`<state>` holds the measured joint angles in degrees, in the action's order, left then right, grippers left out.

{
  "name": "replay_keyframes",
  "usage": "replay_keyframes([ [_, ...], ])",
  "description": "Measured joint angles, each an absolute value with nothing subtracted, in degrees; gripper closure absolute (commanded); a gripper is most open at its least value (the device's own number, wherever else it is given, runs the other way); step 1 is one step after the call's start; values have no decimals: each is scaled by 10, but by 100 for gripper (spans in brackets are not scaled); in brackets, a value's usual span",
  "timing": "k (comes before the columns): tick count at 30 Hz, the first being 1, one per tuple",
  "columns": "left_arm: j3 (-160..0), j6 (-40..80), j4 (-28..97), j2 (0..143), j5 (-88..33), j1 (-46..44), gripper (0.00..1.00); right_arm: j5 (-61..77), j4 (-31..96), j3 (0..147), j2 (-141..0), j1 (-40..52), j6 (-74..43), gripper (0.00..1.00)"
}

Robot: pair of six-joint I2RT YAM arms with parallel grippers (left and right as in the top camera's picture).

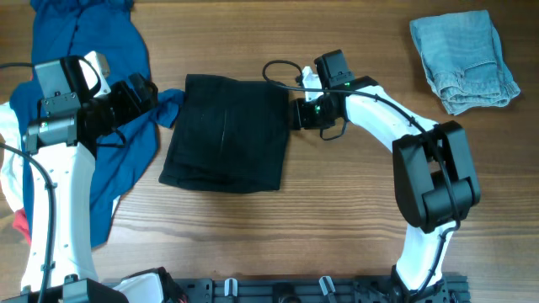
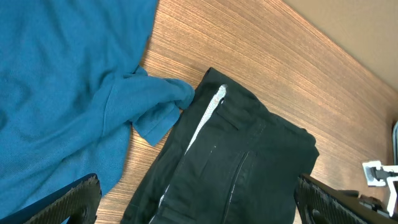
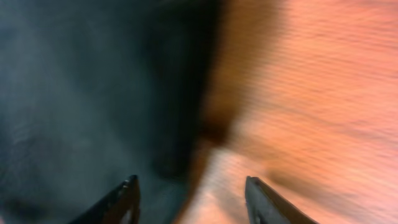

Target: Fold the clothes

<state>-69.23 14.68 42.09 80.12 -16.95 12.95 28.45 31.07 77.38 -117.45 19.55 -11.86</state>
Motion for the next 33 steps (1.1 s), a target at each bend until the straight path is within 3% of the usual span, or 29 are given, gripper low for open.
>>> replay_keyframes([
  [3, -692, 147, 423, 801, -170, 130, 0, 337, 333, 774, -1174, 211, -128, 41],
  [8, -692, 147, 423, 801, -170, 130, 0, 323, 336, 773, -1174, 246, -164, 58],
  [20, -692, 147, 423, 801, -170, 130, 0, 258, 330, 772, -1195, 269, -197, 64],
  [23, -692, 147, 424, 801, -170, 130, 0, 255, 317, 786, -1209, 264, -197, 62],
  [24, -692, 147, 425, 801, -170, 130, 0, 255, 313, 789, -1213, 260, -197, 55],
  [28, -692, 147, 425, 801, -170, 130, 0, 255, 298, 801, -1218, 220, -194, 49],
  [33, -692, 147, 425, 801, -169, 130, 0, 200, 314, 844, -1235, 65, -148, 48],
])
